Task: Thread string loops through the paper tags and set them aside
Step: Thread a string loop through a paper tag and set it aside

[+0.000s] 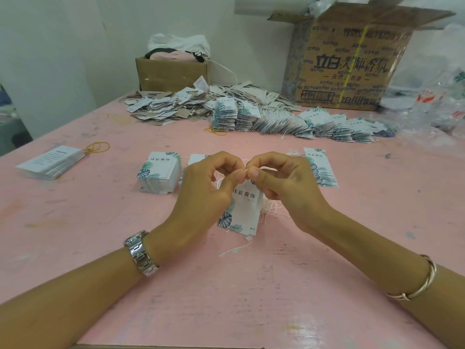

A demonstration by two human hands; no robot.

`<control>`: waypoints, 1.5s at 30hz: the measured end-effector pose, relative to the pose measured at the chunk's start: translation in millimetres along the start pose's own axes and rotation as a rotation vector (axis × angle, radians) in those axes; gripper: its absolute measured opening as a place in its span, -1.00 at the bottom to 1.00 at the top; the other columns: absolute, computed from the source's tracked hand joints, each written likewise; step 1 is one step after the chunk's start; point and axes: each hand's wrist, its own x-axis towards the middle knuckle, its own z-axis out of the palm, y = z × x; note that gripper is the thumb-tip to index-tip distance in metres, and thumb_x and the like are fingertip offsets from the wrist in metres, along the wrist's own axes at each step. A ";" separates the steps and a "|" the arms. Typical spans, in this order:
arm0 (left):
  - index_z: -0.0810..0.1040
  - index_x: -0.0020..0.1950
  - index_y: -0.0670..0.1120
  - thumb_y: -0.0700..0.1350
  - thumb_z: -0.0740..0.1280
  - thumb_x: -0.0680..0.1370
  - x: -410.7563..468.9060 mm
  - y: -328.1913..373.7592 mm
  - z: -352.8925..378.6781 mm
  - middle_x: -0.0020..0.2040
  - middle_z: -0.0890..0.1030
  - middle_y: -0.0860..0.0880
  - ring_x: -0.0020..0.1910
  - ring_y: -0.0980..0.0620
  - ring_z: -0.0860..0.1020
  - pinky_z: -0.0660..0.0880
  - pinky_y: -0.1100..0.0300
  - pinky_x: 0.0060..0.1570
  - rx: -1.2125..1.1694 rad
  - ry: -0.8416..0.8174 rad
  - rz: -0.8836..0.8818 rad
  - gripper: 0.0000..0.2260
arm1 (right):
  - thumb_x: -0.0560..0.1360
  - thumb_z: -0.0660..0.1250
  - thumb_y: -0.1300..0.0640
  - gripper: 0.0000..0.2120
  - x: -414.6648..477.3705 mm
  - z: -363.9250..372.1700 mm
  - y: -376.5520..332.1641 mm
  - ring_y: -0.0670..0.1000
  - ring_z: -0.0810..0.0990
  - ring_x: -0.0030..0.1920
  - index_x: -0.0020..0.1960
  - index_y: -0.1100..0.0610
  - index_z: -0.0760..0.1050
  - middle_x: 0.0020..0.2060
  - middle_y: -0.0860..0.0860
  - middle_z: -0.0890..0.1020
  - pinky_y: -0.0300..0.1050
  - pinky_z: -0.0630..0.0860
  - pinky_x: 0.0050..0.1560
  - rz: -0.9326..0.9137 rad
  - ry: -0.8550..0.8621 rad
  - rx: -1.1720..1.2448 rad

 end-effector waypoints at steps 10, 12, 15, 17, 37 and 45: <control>0.59 -0.09 0.01 -0.16 0.39 0.57 4.2 0.4 1.7 -0.21 0.62 0.16 -0.16 0.21 0.53 0.36 0.28 -0.09 -0.021 -0.012 0.009 -0.92 | 0.45 0.43 0.22 -0.96 5.6 -5.9 -3.5 -0.10 0.29 -0.49 -0.12 0.19 0.61 -0.47 -0.10 0.55 -0.34 0.24 -0.47 0.040 0.034 0.041; 0.58 -0.09 0.07 -0.10 0.40 0.55 4.3 0.7 2.0 -0.21 0.62 0.19 -0.16 0.24 0.53 0.37 0.31 -0.09 -0.022 -0.012 0.026 -0.94 | 0.41 0.46 0.16 -0.92 6.5 -8.4 -4.3 -0.10 0.27 -0.49 -0.14 0.17 0.62 -0.49 -0.09 0.52 -0.33 0.23 -0.47 0.043 0.043 0.038; 0.60 -0.10 0.08 0.00 0.42 0.50 5.3 -0.6 0.8 -0.24 0.62 0.24 -0.18 0.26 0.54 0.35 0.37 -0.11 -0.040 -0.015 0.039 -0.97 | 0.35 0.47 0.10 -0.84 7.4 -11.4 -4.3 -0.11 0.24 -0.50 -0.14 0.17 0.62 -0.53 -0.11 0.48 -0.33 0.21 -0.47 0.048 0.035 0.031; 0.62 -0.12 0.09 0.01 0.46 0.50 6.6 -2.6 -0.8 -0.24 0.63 0.26 -0.18 0.25 0.55 0.33 0.39 -0.12 -0.049 -0.025 0.042 -0.95 | 0.34 0.48 0.07 -0.81 7.7 -12.9 -3.9 -0.10 0.24 -0.49 -0.14 0.18 0.63 -0.53 -0.11 0.48 -0.33 0.21 -0.47 0.046 0.032 0.014; 0.55 0.00 -0.11 -0.08 0.32 0.61 31.4 -8.5 -17.8 -0.09 0.68 0.09 -0.38 0.18 0.46 0.44 0.37 -0.29 -0.470 0.336 -0.164 -0.90 | 0.43 0.52 0.19 -0.51 0.0 0.4 9.1 -0.25 0.57 -0.20 0.27 0.06 0.39 -0.31 -0.09 0.67 -0.51 0.34 -0.17 -0.004 -0.079 -0.296; 0.52 -0.05 -0.10 -0.14 0.27 0.64 37.8 -14.8 -22.6 -0.21 0.69 0.07 -0.37 0.18 0.53 0.42 0.35 -0.33 -0.608 0.392 -0.304 -0.90 | 0.47 0.47 0.19 -0.66 1.3 -3.5 6.5 0.00 0.62 -0.20 0.16 0.07 0.41 -0.21 0.07 0.72 -0.09 0.46 -0.08 -0.005 -0.145 -0.180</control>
